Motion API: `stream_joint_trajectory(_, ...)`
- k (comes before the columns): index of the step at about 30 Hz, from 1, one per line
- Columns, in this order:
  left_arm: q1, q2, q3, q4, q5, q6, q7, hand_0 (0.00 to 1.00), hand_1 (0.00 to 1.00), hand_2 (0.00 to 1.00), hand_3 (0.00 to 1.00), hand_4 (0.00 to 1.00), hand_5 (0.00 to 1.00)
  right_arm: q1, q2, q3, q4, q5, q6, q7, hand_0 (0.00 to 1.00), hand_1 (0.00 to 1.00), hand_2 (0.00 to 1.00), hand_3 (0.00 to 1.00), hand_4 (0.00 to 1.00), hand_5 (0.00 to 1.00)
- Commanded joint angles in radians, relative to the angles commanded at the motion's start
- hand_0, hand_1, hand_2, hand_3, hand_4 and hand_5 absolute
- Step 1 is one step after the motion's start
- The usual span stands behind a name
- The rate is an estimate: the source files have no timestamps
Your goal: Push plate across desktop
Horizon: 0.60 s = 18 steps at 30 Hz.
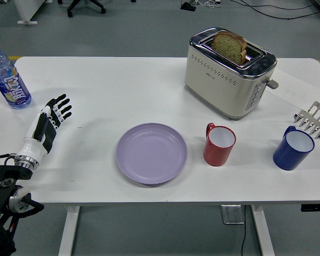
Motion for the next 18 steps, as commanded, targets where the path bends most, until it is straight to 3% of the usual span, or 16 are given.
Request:
stream_joint_trajectory(3,0.052,0.024,-0.037,-0.038,0.003,-0.021,0.027,0.836,0.838,0.849,0.849,0.5,0.998,-0.002,-0.001,0.002,0.0,0.001,-0.002,0.001,0.61,0.553,0.654,0.639,0.162,0.376)
stream_joint_trajectory(9,0.117,0.042,-0.096,-0.077,0.015,-0.04,0.048,0.836,0.835,0.846,0.846,0.503,0.998,-0.008,-0.001,0.006,0.0,0.01,-0.004,0.006,0.611,0.553,0.654,0.639,0.162,0.375)
stream_joint_trajectory(18,0.137,0.037,-0.124,-0.085,0.019,-0.041,0.047,0.829,0.832,0.848,0.845,0.497,0.998,-0.014,-0.002,0.019,0.0,0.006,-0.005,0.004,0.61,0.553,0.654,0.639,0.162,0.376)
